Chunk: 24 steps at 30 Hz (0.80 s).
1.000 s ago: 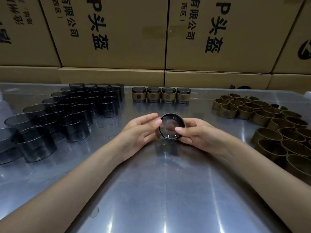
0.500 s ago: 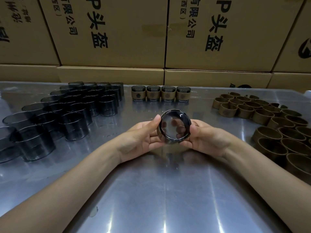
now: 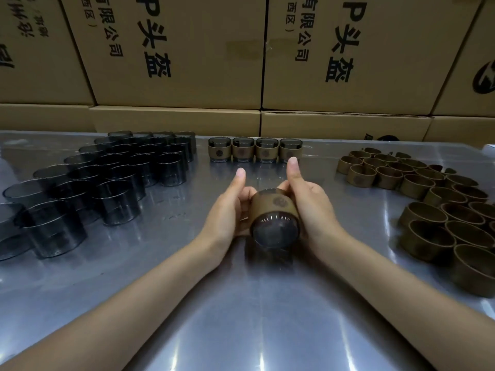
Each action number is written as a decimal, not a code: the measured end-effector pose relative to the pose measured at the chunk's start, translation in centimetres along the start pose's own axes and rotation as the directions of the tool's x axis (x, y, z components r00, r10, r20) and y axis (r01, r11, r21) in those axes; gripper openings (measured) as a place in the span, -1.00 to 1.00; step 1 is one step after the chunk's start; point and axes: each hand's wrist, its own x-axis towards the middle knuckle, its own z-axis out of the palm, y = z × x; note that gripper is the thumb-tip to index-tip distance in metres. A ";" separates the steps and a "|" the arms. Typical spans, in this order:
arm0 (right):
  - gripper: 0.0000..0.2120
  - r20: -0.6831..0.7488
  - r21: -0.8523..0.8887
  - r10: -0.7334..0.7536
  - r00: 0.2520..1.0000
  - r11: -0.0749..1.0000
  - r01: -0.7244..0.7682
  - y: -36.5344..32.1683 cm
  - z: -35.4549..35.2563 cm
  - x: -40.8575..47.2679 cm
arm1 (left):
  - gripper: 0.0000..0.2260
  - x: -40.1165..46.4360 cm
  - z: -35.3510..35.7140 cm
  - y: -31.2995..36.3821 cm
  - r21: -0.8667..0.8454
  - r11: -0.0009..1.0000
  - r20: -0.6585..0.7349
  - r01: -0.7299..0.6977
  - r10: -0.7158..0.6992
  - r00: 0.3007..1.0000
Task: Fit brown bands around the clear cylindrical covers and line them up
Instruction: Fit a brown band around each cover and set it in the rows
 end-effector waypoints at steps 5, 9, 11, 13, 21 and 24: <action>-0.39 -0.099 0.030 -0.136 0.986 0.990 0.140 -0.7 1.3 -1.2 | -0.47 -0.8 1.4 -0.9 0.072 0.975 -0.287 -0.208 0.220 0.932; -0.43 -0.064 0.043 -0.160 0.985 0.986 0.163 -1.1 1.4 -1.6 | -0.44 -1.4 1.5 -0.5 0.185 0.931 -0.238 -0.314 0.352 0.905; -0.43 -0.058 0.043 -0.158 0.986 0.986 0.161 -1.3 1.4 -1.7 | -0.43 -1.5 1.5 -0.3 0.196 0.925 -0.211 -0.326 0.364 0.907; -0.43 -0.060 0.036 -0.153 0.986 0.987 0.156 -1.4 1.4 -1.6 | -0.43 -1.5 1.6 -0.3 0.193 0.925 -0.213 -0.327 0.365 0.906; -0.40 -0.034 0.006 -0.173 0.984 0.985 0.174 -1.2 1.2 -1.3 | -0.47 -1.3 1.6 -0.3 0.154 0.918 -0.199 -0.365 0.390 0.899; -0.39 -0.039 0.022 -0.218 0.975 0.975 0.219 -0.8 1.3 -1.1 | -0.44 -1.1 1.4 -0.5 0.187 0.898 -0.146 -0.398 0.426 0.893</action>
